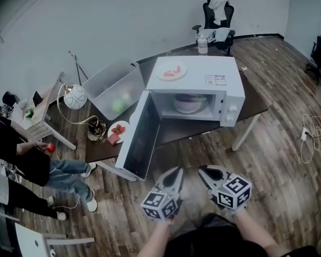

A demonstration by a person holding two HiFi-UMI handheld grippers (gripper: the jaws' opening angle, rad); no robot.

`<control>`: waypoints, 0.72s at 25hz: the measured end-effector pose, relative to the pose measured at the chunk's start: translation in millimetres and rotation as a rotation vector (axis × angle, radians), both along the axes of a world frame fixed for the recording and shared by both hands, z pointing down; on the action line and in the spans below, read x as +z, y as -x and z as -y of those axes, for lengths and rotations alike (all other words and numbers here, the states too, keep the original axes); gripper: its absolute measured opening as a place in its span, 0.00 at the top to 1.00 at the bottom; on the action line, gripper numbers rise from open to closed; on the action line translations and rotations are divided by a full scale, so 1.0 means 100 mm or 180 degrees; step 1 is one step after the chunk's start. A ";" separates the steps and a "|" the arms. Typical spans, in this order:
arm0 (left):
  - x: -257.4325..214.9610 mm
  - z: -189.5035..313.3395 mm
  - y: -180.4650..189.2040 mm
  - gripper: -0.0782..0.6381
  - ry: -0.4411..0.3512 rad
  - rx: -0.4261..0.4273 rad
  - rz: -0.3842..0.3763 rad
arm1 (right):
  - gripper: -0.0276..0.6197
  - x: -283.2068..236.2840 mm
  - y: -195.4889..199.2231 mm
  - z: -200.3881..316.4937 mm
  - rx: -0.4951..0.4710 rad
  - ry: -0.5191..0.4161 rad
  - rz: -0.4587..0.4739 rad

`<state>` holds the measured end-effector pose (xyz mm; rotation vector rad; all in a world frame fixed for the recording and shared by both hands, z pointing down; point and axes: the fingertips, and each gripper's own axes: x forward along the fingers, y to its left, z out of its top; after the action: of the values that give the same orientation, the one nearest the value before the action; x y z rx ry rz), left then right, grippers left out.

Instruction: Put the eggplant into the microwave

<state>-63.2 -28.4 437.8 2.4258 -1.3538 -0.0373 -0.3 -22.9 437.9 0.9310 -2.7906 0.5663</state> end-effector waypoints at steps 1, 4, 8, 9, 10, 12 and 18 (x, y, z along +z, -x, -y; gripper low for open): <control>-0.01 -0.02 0.00 0.89 -0.0007 0.0009 -0.0004 | 0.96 0.00 -0.01 -0.03 0.0018 -0.0004 -0.0008; -0.03 -0.11 -0.01 0.89 -0.0018 0.0050 -0.0027 | 0.96 0.00 -0.01 -0.12 0.0055 0.0001 -0.0024; 0.03 -0.27 -0.01 0.89 0.0035 0.0086 -0.0060 | 0.96 0.03 0.04 -0.26 0.0050 0.0036 -0.0049; 0.05 -0.31 0.00 0.89 0.0048 0.0090 -0.0063 | 0.96 0.04 0.05 -0.30 0.0046 0.0044 -0.0060; 0.06 -0.35 0.01 0.89 0.0061 0.0092 -0.0064 | 0.96 0.05 0.07 -0.34 0.0044 0.0054 -0.0071; 0.11 -0.43 0.05 0.89 0.0090 0.0088 -0.0065 | 0.96 0.09 0.10 -0.41 0.0042 0.0080 -0.0086; 0.21 -0.63 0.17 0.89 0.0170 0.0077 -0.0088 | 0.96 0.17 0.18 -0.60 0.0056 0.0140 -0.0071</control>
<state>-80.0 34.4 458.9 2.3883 -1.2969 -0.0282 -17.9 36.9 454.6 0.9480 -2.7411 0.6133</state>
